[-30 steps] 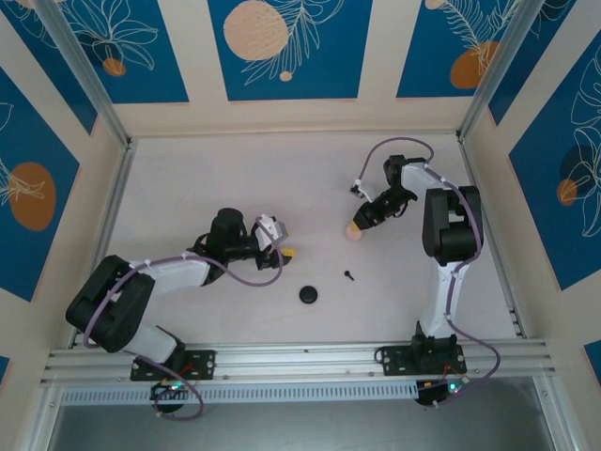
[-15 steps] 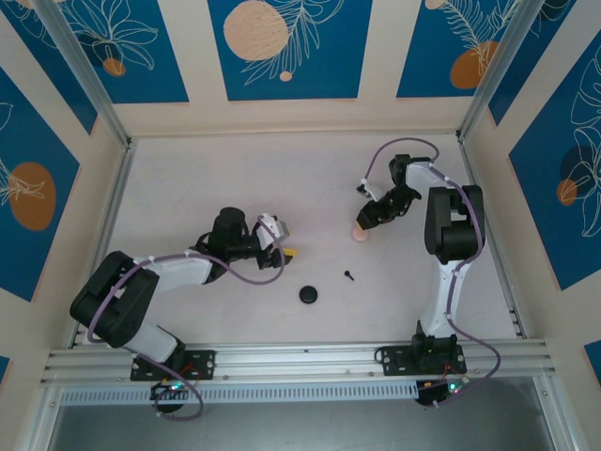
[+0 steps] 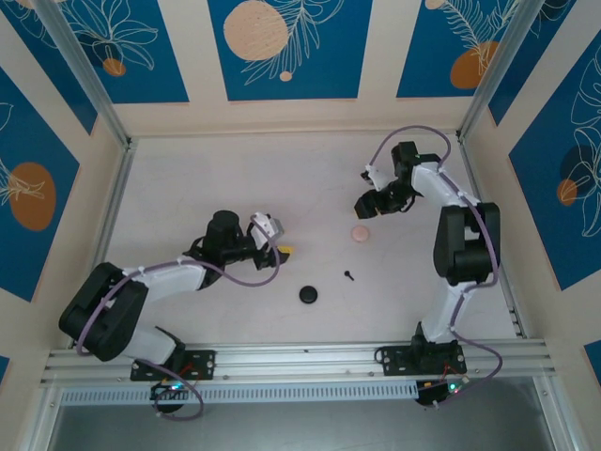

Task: Insert wireless bluetooth earbuds into charging case

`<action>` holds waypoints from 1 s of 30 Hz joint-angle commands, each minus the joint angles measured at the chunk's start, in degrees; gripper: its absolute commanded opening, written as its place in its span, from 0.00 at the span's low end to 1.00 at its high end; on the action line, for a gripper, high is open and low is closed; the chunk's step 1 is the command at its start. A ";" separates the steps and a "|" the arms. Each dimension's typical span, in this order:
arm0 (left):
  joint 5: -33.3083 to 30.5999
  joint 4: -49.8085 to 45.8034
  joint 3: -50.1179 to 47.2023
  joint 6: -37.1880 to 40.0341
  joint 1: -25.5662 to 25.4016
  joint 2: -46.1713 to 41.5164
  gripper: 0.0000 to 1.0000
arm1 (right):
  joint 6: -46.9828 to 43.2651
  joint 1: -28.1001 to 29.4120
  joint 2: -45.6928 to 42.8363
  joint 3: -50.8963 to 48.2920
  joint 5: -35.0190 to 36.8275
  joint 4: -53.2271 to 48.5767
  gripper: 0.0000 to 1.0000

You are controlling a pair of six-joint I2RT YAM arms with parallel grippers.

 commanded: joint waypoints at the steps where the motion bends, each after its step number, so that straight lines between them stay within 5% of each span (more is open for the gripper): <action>1: -3.74 1.27 -2.77 -4.30 -0.53 -2.76 0.55 | 13.57 4.28 -4.74 -3.52 0.02 1.05 0.61; 14: -16.12 -3.70 -9.92 -12.51 -0.55 -12.86 0.58 | 52.87 27.61 -5.97 -6.73 8.45 -10.33 0.65; 30: -19.56 -5.72 -13.51 -14.76 -0.53 -16.08 0.58 | 64.60 39.83 3.25 -5.93 8.84 -10.32 0.70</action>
